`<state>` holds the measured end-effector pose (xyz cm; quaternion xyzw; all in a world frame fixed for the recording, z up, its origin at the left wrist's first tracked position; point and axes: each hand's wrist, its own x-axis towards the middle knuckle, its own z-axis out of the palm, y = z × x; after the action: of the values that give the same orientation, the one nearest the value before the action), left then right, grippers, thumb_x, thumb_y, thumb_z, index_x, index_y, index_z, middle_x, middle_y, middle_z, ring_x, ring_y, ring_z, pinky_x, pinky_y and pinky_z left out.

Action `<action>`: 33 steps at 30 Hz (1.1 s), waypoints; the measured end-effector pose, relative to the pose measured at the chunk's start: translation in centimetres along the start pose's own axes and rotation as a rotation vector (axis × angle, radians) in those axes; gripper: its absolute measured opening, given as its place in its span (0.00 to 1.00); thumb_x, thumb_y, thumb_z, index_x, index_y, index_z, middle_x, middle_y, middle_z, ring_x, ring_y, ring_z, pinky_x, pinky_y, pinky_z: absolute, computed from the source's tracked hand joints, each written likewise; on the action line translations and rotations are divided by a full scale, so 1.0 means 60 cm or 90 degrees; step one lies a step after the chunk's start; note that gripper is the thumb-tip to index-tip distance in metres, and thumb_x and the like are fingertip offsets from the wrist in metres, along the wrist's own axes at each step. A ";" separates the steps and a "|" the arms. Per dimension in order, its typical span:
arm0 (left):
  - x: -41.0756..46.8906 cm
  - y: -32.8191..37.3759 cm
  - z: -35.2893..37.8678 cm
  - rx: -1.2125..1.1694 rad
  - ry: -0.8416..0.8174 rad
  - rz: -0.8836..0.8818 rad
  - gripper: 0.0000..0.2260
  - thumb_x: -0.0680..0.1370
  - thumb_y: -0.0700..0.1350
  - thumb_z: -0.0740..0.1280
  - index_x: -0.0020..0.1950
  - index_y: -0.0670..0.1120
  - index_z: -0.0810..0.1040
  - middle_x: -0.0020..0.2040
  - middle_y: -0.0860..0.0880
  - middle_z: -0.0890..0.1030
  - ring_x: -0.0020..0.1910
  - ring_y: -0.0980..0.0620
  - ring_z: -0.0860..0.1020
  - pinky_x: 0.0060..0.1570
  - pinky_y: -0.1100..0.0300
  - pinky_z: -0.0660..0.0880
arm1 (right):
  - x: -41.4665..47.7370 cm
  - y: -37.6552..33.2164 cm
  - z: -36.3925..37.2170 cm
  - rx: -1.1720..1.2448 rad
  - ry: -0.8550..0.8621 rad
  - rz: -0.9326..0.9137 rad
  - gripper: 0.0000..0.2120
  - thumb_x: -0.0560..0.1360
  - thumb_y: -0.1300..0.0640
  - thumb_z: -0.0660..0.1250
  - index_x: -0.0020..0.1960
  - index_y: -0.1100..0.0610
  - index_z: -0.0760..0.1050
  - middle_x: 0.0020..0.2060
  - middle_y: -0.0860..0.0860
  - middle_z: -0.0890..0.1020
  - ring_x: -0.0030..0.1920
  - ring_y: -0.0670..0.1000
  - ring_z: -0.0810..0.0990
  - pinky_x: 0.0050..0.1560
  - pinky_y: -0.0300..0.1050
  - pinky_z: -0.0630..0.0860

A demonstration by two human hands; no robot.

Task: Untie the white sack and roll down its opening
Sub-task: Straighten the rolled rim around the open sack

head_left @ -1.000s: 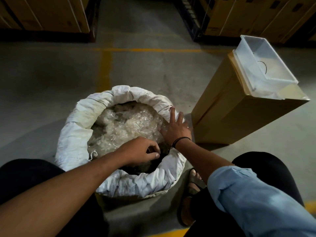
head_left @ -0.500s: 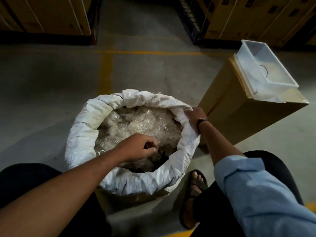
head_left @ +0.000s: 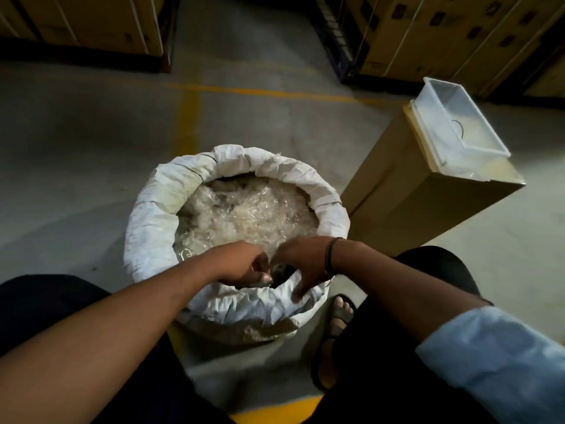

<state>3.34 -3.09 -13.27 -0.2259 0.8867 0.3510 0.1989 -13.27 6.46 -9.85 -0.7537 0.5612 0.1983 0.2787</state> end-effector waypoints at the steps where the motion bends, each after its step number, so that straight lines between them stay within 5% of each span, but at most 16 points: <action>1: -0.002 0.005 0.001 0.024 -0.015 -0.001 0.12 0.77 0.56 0.71 0.57 0.51 0.81 0.51 0.52 0.83 0.45 0.53 0.82 0.48 0.55 0.79 | 0.007 -0.004 0.008 -0.003 -0.048 -0.012 0.40 0.63 0.38 0.77 0.70 0.50 0.68 0.61 0.53 0.78 0.61 0.56 0.76 0.61 0.52 0.74; 6: -0.007 0.018 0.013 0.124 -0.143 -0.045 0.20 0.78 0.61 0.68 0.62 0.48 0.78 0.56 0.48 0.82 0.52 0.47 0.79 0.47 0.56 0.71 | 0.032 -0.029 0.063 -0.048 -0.035 -0.014 0.56 0.60 0.36 0.78 0.78 0.52 0.53 0.73 0.55 0.68 0.69 0.59 0.71 0.67 0.54 0.70; 10: -0.010 0.020 0.015 0.123 -0.211 -0.074 0.27 0.77 0.69 0.63 0.61 0.48 0.80 0.55 0.48 0.82 0.51 0.47 0.79 0.45 0.56 0.71 | 0.023 -0.039 0.108 -0.114 -0.047 0.048 0.61 0.60 0.38 0.79 0.78 0.49 0.44 0.69 0.58 0.71 0.61 0.62 0.77 0.57 0.54 0.75; 12: -0.009 0.023 0.014 0.134 -0.231 -0.075 0.31 0.74 0.73 0.61 0.58 0.48 0.82 0.54 0.48 0.83 0.51 0.46 0.80 0.48 0.54 0.73 | 0.022 -0.041 0.120 -0.116 -0.018 0.073 0.56 0.62 0.39 0.78 0.78 0.49 0.46 0.65 0.59 0.74 0.57 0.63 0.80 0.52 0.55 0.77; 15: -0.012 0.029 0.014 0.127 -0.254 -0.082 0.33 0.71 0.74 0.64 0.63 0.50 0.80 0.59 0.50 0.82 0.57 0.47 0.80 0.61 0.51 0.74 | 0.010 -0.042 0.128 -0.126 0.114 0.085 0.37 0.71 0.47 0.71 0.73 0.53 0.57 0.58 0.58 0.79 0.51 0.63 0.82 0.42 0.54 0.77; 18: -0.013 0.027 0.019 0.162 -0.281 -0.084 0.28 0.70 0.67 0.72 0.62 0.49 0.79 0.55 0.50 0.81 0.53 0.48 0.79 0.58 0.55 0.75 | -0.005 -0.040 0.135 -0.122 0.200 0.097 0.23 0.75 0.53 0.66 0.68 0.54 0.64 0.55 0.57 0.79 0.48 0.63 0.82 0.38 0.51 0.74; 21: -0.017 0.028 0.035 0.213 -0.261 -0.052 0.22 0.73 0.60 0.73 0.61 0.49 0.79 0.54 0.48 0.82 0.48 0.49 0.77 0.51 0.58 0.73 | -0.005 -0.039 0.128 -0.120 0.118 0.080 0.29 0.73 0.49 0.69 0.70 0.51 0.61 0.60 0.57 0.77 0.53 0.62 0.81 0.45 0.53 0.77; 25: -0.018 0.028 0.049 0.306 -0.197 -0.031 0.24 0.69 0.66 0.72 0.54 0.50 0.80 0.47 0.50 0.82 0.44 0.47 0.80 0.43 0.56 0.74 | 0.004 -0.026 0.091 -0.020 -0.025 0.019 0.45 0.65 0.33 0.72 0.75 0.47 0.59 0.68 0.55 0.72 0.65 0.59 0.73 0.65 0.55 0.71; 27: -0.017 0.026 0.038 0.262 -0.153 -0.037 0.24 0.68 0.70 0.69 0.49 0.51 0.79 0.42 0.53 0.81 0.41 0.49 0.79 0.42 0.55 0.76 | 0.007 -0.026 0.068 0.030 0.021 0.011 0.43 0.63 0.26 0.66 0.72 0.45 0.65 0.63 0.52 0.77 0.61 0.56 0.76 0.61 0.53 0.74; 30: -0.017 0.024 0.005 0.154 -0.086 -0.090 0.18 0.73 0.64 0.68 0.52 0.52 0.81 0.46 0.51 0.84 0.40 0.52 0.81 0.41 0.58 0.78 | 0.016 -0.026 0.032 0.018 0.111 0.060 0.34 0.70 0.29 0.64 0.69 0.47 0.69 0.59 0.52 0.77 0.59 0.56 0.76 0.56 0.50 0.73; 33: -0.009 0.007 -0.018 0.156 0.027 -0.140 0.18 0.76 0.62 0.69 0.61 0.54 0.78 0.57 0.52 0.81 0.52 0.51 0.80 0.52 0.54 0.78 | 0.024 -0.022 0.007 0.003 0.130 0.135 0.31 0.72 0.33 0.64 0.69 0.48 0.68 0.63 0.54 0.75 0.63 0.58 0.73 0.61 0.56 0.73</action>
<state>3.36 -3.45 -12.06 -0.3031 0.8967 0.2118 0.2431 -11.60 5.94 -10.78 -0.7055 0.6639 0.1476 0.1995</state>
